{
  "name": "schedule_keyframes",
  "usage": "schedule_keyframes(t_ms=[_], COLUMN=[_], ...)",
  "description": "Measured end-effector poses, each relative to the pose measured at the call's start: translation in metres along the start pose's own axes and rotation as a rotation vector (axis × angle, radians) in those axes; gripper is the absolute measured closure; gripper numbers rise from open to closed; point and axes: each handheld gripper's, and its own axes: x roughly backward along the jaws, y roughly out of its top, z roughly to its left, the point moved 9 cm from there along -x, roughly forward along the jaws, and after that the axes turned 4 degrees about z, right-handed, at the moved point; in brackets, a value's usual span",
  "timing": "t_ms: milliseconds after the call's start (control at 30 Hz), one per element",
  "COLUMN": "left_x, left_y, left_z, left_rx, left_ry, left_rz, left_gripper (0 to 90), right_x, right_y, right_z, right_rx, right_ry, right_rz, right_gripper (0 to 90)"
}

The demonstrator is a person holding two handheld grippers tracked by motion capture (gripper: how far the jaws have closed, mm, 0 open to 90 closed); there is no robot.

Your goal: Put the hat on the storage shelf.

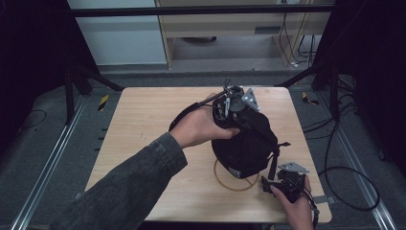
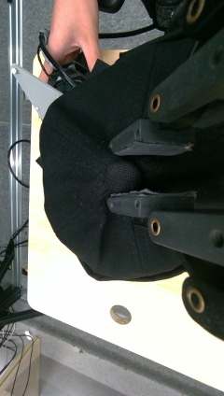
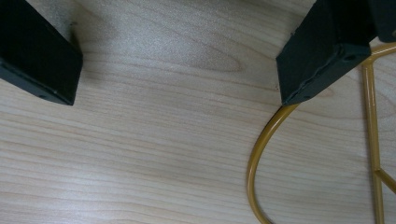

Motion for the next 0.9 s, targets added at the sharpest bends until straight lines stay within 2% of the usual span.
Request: schedule_keyframes(t_ms=[533, 900], left_x=[-0.0030, -0.0050], left_y=[-0.0020, -0.0066], left_z=[0.0002, 0.0009], left_rx=[-0.007, -0.009], left_ry=[0.009, 0.024], left_rz=[0.007, 0.000], left_gripper=[69.4, 59.1], right_x=[0.0000, 0.0001], right_y=[-0.0001, -0.0002], right_z=[0.0000, -0.0002], right_rx=[0.000, 0.002], right_ry=[0.000, 0.000], right_rz=[0.000, 0.001], right_gripper=[0.4, 0.4])
